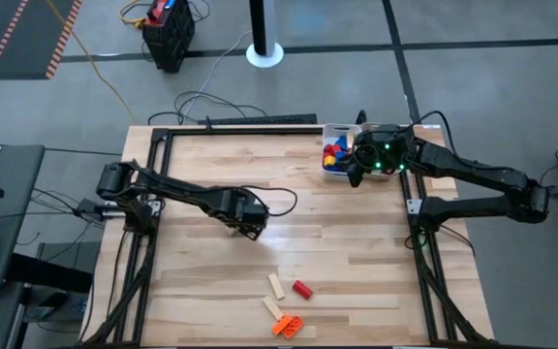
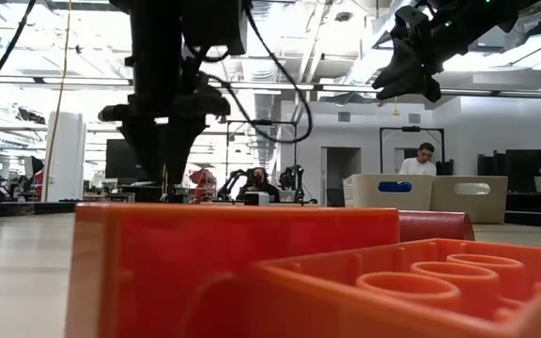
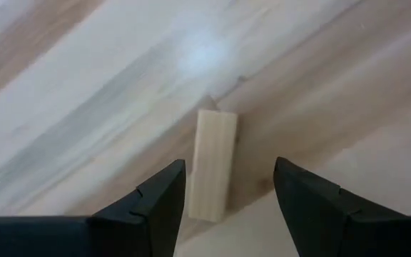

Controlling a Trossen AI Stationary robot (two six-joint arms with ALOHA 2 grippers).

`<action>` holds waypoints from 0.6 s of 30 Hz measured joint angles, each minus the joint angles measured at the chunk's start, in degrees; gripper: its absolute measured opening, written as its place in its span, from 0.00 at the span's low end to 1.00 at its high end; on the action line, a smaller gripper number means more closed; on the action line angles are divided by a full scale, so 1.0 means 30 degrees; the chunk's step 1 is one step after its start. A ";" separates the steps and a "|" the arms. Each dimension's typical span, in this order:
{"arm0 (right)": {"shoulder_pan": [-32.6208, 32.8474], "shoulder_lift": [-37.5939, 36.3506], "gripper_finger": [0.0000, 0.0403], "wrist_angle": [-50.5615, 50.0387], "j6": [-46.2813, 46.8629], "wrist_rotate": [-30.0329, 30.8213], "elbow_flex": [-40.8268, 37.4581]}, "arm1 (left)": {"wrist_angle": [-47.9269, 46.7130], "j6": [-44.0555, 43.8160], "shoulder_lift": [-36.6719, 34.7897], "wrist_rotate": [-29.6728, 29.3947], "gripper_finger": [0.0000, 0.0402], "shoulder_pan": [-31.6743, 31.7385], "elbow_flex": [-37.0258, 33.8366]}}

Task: Sort blocks by size
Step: Put the large beige wooden block into the white bin

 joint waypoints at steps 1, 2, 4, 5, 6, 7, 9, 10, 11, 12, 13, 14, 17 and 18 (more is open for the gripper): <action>0.0000 0.0000 0.37 0.0012 -0.0026 0.0000 0.0000 | 0.0104 0.0093 0.0000 0.0000 0.51 0.0093 -0.0209; 0.0000 0.0000 0.37 0.0012 -0.0080 0.0000 0.0000 | 0.0284 0.0172 0.0000 0.0090 0.51 0.0204 -0.0475; 0.0000 0.0000 0.37 0.0083 -0.0208 0.0000 0.0000 | 0.0957 0.0541 0.0000 0.0706 0.51 0.0416 -0.1063; 0.0000 0.0000 0.37 0.0144 -0.0259 0.0000 0.0000 | 0.1392 0.0785 0.0000 0.1192 0.51 0.0528 -0.1355; 0.0000 0.0000 0.37 0.0229 -0.0326 -0.0002 0.0000 | 0.1897 0.1018 0.0000 0.1657 0.51 0.0609 -0.1689; 0.0000 0.0000 0.37 0.0353 -0.0357 0.0000 0.0000 | 0.2326 0.1117 0.0000 0.1996 0.51 0.0716 -0.2055; 0.0000 0.0000 0.37 0.0523 -0.0365 -0.0007 0.0000 | 0.2830 0.0927 0.0000 0.2280 0.51 0.0899 -0.2706; 0.0000 0.0000 0.37 0.0523 -0.0405 -0.0007 0.0000 | 0.2938 0.0861 0.0000 0.2322 0.51 0.1012 -0.2940; 0.0000 0.0000 0.37 0.0502 -0.0490 -0.0007 0.0000 | 0.3186 0.0875 0.0000 0.2482 0.51 0.1115 -0.3159; 0.0000 0.0000 0.37 0.0464 -0.0503 -0.0006 0.0000 | 0.3657 0.1025 0.0000 0.2812 0.51 0.1222 -0.3364; 0.0000 0.0000 0.37 0.0454 -0.0510 -0.0007 0.0000 | 0.4101 0.1238 0.0000 0.3128 0.51 0.1292 -0.3631; 0.0000 0.0000 0.37 0.0478 -0.0517 -0.0007 0.0000 | 0.4641 0.1454 0.0000 0.3369 0.51 0.1350 -0.3920; 0.0000 0.0000 0.37 0.0486 -0.0554 -0.0007 0.0000 | 0.6014 0.1814 -0.0117 0.4034 0.51 0.1571 -0.4748; 0.0000 0.0000 0.37 0.0479 -0.0554 -0.0007 0.0000 | 0.6214 0.1803 -0.0138 0.4250 0.51 0.1625 -0.4883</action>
